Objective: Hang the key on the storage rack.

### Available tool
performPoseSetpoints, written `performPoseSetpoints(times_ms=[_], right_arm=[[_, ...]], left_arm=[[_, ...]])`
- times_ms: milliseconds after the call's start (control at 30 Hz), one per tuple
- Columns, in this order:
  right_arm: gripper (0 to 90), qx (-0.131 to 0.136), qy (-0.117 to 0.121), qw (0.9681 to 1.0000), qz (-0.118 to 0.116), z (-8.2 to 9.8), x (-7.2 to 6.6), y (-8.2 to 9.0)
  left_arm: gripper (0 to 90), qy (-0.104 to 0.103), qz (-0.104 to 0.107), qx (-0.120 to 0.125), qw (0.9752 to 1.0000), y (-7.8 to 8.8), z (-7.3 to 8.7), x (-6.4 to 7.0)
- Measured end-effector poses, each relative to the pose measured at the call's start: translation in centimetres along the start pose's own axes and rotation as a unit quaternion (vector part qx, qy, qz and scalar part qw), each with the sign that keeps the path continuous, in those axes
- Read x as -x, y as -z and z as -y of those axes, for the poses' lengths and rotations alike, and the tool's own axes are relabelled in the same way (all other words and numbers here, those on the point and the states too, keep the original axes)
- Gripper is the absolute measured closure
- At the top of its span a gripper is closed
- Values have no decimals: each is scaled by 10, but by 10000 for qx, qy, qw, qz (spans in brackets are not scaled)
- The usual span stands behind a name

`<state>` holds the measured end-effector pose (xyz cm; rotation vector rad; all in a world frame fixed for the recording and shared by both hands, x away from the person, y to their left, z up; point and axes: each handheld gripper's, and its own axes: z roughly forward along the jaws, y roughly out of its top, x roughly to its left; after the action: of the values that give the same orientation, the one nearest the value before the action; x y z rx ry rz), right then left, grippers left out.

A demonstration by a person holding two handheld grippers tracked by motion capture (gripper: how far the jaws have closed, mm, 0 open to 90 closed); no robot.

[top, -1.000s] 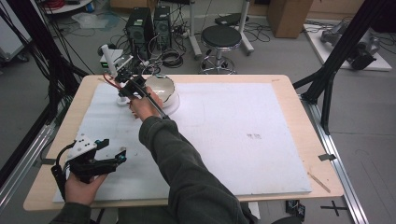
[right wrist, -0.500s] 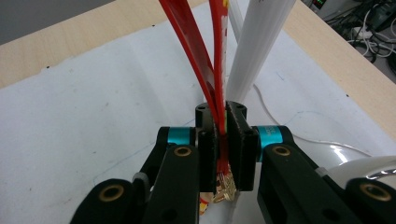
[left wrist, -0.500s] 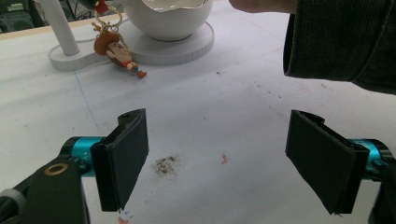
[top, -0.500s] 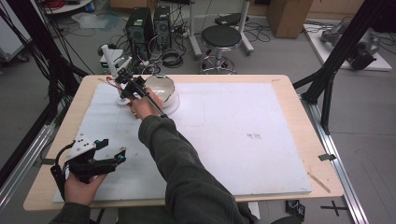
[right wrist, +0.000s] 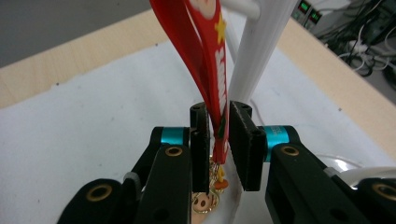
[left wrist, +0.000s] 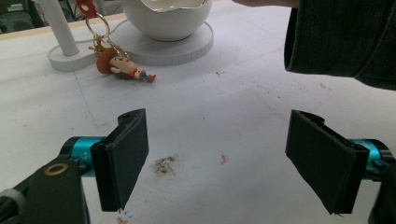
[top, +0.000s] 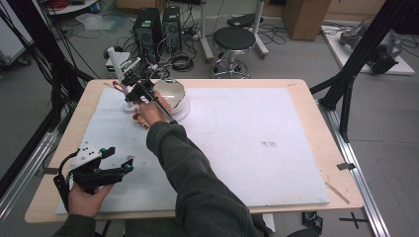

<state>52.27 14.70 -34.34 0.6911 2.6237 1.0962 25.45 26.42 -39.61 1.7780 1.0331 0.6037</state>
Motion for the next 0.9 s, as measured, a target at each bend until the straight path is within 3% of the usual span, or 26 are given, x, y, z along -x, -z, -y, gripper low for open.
performPoseSetpoints(times_ms=[300, 633, 900], right_arm=[[840, 468, 226, 9986, 67, -16, -8, 16], [856, 497, 127, 9985, 198, -21, -6, 18], [854, 471, 81, 9988, 130, -20, -1, 21]], left_arm=[[216, -10, -3, -3, 10000, 0, 0, 1], [216, 7, -1, 1, 10000, 1, 0, 0], [216, 5, -5, 0, 10000, 0, 0, 0]])
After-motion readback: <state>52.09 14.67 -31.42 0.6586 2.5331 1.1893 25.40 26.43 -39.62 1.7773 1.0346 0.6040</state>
